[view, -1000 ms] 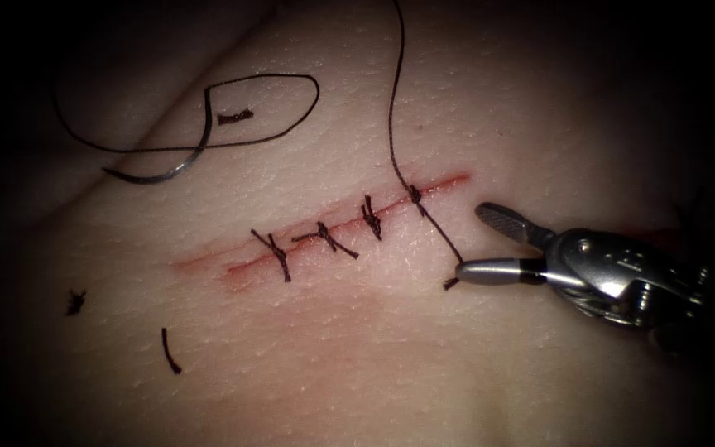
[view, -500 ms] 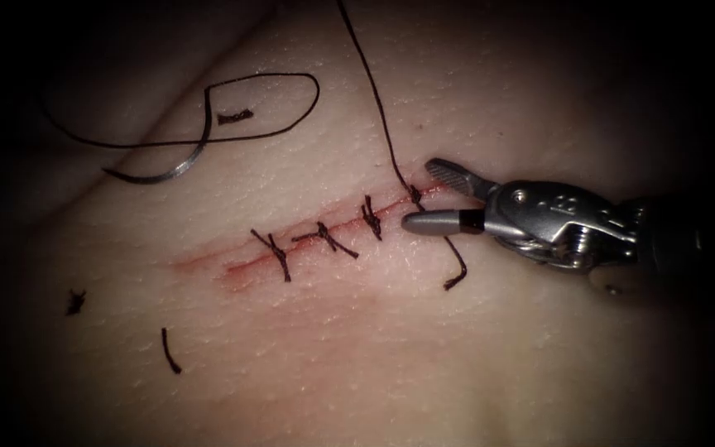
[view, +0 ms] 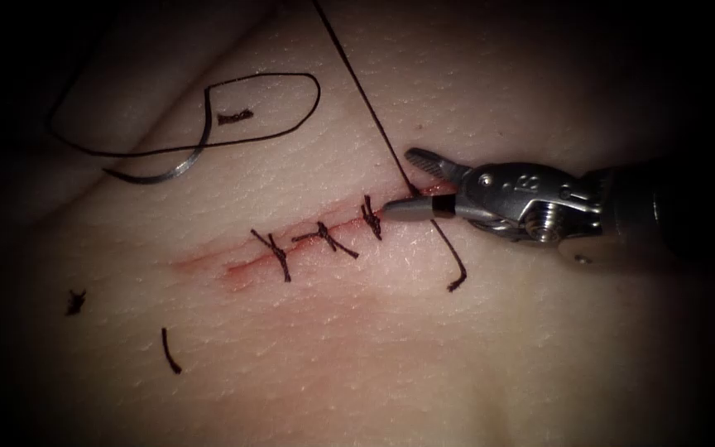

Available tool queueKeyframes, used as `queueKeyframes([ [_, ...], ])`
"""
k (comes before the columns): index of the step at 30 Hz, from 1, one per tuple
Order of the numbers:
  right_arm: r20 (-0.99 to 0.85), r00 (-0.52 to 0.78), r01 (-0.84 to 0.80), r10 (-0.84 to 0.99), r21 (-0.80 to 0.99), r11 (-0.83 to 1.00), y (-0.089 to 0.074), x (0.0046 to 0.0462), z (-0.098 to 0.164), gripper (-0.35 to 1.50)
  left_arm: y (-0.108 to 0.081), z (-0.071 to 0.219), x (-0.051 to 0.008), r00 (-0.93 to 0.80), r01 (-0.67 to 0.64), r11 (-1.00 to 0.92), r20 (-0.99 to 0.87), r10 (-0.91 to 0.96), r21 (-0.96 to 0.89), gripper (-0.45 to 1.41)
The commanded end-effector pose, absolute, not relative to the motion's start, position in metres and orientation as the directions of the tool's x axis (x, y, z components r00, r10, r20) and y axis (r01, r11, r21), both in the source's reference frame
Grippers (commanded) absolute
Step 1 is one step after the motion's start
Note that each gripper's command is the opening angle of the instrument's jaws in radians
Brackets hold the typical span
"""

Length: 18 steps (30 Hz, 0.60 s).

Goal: Wound Closure

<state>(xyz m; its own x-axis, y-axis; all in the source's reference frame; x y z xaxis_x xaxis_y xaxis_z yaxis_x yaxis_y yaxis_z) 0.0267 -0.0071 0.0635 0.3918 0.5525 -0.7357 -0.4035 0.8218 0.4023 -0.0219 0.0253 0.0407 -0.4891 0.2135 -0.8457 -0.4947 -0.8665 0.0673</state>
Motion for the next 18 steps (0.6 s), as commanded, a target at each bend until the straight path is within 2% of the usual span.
queueKeyframes([
  [1, -0.741, 0.394, -0.401, 0.544, 0.394, 0.827, -0.0073, 0.0277, 0.064, 1.16, 0.0252, 0.041, -0.0225, -0.489, -0.495, -0.866, -0.846, 0.212, 0.069, -0.45],
  [18, -0.754, 0.407, -0.402, 0.516, 0.359, 0.842, -0.0066, 0.0301, 0.0657, 1.15, 0.0249, 0.0404, -0.0227, -0.485, -0.492, -0.867, -0.85, 0.204, 0.073, -0.45],
])
